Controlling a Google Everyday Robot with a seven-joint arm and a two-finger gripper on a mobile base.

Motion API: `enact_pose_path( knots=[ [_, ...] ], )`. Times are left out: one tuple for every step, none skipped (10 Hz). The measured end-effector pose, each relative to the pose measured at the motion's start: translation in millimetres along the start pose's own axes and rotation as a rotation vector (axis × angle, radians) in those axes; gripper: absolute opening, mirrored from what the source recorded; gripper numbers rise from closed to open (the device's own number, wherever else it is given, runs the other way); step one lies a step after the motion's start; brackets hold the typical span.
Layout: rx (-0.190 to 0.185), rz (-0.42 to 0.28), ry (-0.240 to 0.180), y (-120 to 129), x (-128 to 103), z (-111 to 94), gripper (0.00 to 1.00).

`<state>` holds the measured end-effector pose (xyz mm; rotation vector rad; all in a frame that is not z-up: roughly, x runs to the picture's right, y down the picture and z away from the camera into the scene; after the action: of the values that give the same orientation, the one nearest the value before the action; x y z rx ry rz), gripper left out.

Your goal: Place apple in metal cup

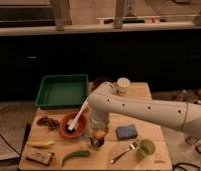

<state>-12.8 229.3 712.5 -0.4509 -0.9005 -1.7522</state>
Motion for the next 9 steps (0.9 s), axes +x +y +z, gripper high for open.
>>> enact_pose_path(
  knots=[
    [-0.002,-0.017,-0.004,-1.8,-0.6,1.3,0.0],
    [-0.001,-0.016,-0.005,-1.7,-0.7,1.0,0.0],
    [0.0,-0.016,-0.004,-1.7,-0.6,-0.1,0.0],
    [-0.002,-0.018,-0.006,-2.4,-0.8,-0.2,0.0],
    [-0.004,-0.017,-0.003,-1.9,-2.9,-1.9,0.0],
    [-0.011,-0.014,0.008,-1.8,-7.2,-9.0,0.0],
    [-0.013,-0.012,0.027,-4.0,-11.5,-21.7,0.0],
    [-0.015,-0.011,0.038,-5.5,-13.7,-28.7,0.0],
    [-0.017,-0.01,0.049,-6.3,-16.8,-34.8,0.0]
  ],
)
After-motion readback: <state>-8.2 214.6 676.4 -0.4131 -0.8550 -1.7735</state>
